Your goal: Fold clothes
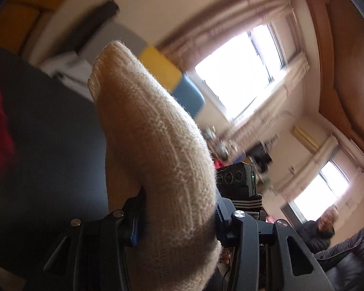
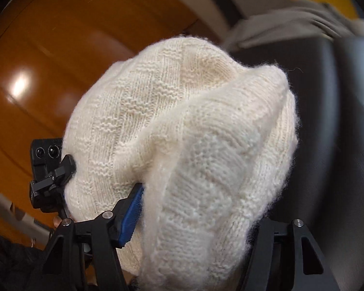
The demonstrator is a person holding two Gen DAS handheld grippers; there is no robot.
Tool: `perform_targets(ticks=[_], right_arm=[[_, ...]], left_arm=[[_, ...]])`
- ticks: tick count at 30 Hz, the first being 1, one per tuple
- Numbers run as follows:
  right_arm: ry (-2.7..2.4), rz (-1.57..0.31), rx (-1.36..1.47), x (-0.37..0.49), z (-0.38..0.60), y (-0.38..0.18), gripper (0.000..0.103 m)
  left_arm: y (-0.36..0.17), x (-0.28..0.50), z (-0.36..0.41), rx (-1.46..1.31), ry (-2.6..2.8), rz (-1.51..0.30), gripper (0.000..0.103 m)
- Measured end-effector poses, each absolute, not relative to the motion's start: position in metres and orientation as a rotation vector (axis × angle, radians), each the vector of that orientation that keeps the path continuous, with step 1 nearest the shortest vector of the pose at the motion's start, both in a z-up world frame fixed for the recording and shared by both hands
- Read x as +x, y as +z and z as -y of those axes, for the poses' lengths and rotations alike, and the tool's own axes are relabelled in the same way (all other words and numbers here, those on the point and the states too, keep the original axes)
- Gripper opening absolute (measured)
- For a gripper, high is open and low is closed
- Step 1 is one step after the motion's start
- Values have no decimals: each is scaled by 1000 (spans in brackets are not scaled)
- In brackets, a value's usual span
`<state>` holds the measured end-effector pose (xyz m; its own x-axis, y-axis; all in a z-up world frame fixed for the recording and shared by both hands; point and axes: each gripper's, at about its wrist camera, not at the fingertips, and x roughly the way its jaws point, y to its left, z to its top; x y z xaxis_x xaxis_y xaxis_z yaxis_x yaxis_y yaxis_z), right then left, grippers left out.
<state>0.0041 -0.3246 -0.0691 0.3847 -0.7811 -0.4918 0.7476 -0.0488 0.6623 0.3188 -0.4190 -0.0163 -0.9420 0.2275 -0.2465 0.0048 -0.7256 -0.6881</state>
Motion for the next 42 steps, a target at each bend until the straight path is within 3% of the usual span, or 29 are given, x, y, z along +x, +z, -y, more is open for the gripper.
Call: perform_targets(ticks=[4, 8, 11, 14, 15, 17, 23, 27, 30, 32, 33, 34, 36, 37, 40, 42], right_arm=[[-1127, -64, 911, 33, 434, -20, 64], [-1052, -140, 864, 61, 548, 7, 64], [-1055, -262, 933, 81, 623, -15, 64], [-1111, -452, 1046, 97, 674, -71, 64], [-1120, -469, 1081, 97, 680, -89, 78], [-1086, -362, 1130, 87, 681, -107, 85], [-1130, -328, 1033, 74, 652, -82, 90], [-1264, -304, 729, 92, 567, -25, 91], [-1145, -303, 597, 115, 550, 6, 91], [-1044, -344, 587, 138, 568, 7, 90], [-1022, -389, 630, 144, 585, -5, 90], [-1013, -445, 715, 143, 596, -27, 90], [-1028, -540, 860, 141, 604, -83, 91], [-1050, -526, 856, 139, 597, -96, 93], [-1075, -378, 873, 120, 579, -102, 93], [-1102, -384, 864, 123, 580, -98, 93]], left_arm=[[13, 369, 490, -272, 2998, 1149, 46], [13, 403, 566, -171, 3160, 1303, 46], [-20, 413, 623, -266, 3213, 1526, 46], [-88, 416, 669, -561, 3204, 1885, 47], [-98, 424, 674, -516, 3180, 1940, 49], [-117, 440, 683, -435, 3137, 2035, 50], [-75, 441, 666, -526, 3353, 1932, 54], [-26, 427, 637, -431, 3682, 1705, 56], [-6, 399, 648, -364, 3643, 1531, 60], [-14, 372, 673, -518, 3566, 1596, 60], [-34, 361, 686, -637, 3450, 1735, 60], [-54, 351, 698, -743, 3333, 1855, 57], [-84, 347, 703, -785, 3316, 1853, 17], [-91, 350, 699, -808, 3346, 1836, 2], [-100, 362, 702, -735, 3302, 1859, 2], [-90, 346, 696, -807, 3360, 1815, 2]])
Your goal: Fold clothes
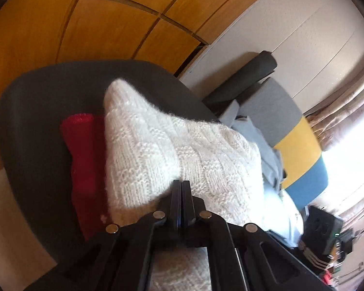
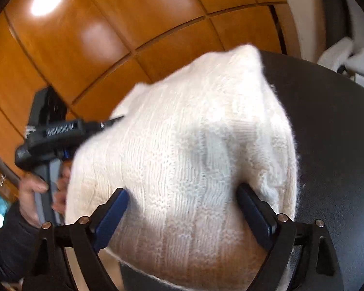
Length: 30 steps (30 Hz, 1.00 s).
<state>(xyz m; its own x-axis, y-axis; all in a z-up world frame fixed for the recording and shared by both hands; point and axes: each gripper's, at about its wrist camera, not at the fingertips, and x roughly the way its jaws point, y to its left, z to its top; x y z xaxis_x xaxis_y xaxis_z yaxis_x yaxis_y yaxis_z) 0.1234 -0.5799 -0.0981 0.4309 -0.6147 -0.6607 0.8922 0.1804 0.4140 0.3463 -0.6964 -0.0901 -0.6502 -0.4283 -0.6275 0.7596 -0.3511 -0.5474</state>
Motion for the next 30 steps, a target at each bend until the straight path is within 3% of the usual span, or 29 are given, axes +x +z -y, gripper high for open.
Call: perform_targets(ticks=[2, 3, 5, 8, 12, 16, 20, 28, 30], right_arm=[[-1137, -450, 823, 135, 578, -88, 94], [-1157, -476, 804, 141, 574, -82, 94], [-1200, -471, 789, 146, 559, -66, 94], [-1333, -457, 744, 138, 526, -47, 95], [-1486, -487, 710, 137, 495, -22, 102], [-1479, -496, 694, 148, 487, 4, 103], [-1509, -641, 612, 193, 483, 9, 103], [-1539, -579, 501, 199, 453, 9, 103], [-1530, -571, 505, 202, 442, 13, 103]], left_arm=[[-73, 327, 683, 518, -2016, -1024, 5], [-61, 334, 671, 504, -2003, -989, 11], [-38, 341, 645, 480, -1964, -899, 39], [-11, 333, 599, 498, -1840, -653, 53], [3, 333, 544, 547, -1731, -502, 55], [27, 342, 499, 567, -1697, -454, 55], [48, 359, 453, 485, -1737, -414, 54], [85, 357, 412, 474, -1765, -273, 51], [87, 356, 411, 472, -1760, -309, 51]])
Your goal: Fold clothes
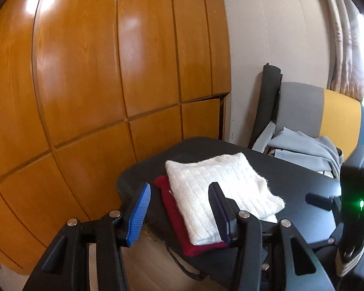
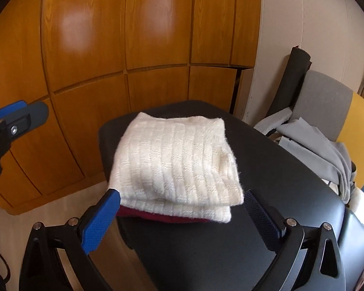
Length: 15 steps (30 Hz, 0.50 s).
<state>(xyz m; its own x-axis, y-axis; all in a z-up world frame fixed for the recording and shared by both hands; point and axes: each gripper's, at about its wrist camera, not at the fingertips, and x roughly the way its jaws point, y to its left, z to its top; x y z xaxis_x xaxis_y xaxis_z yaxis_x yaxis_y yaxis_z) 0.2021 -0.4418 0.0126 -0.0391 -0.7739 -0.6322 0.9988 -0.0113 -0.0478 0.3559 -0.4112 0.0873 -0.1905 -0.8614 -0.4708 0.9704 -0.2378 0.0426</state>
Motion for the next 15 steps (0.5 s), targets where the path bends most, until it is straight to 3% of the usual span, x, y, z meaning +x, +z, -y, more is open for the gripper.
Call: perform_targets(ticks=[5, 9, 15], right_arm=[[-1495, -558, 530, 216, 427, 17, 103], [-1505, -583, 503, 220, 431, 16, 103], [-1521, -576, 500, 229, 423, 16, 103]], left_arm=[[78, 351, 414, 500, -1746, -404, 50], [71, 353, 413, 492, -1731, -431, 43], [68, 359, 414, 489, -1704, -422, 42]])
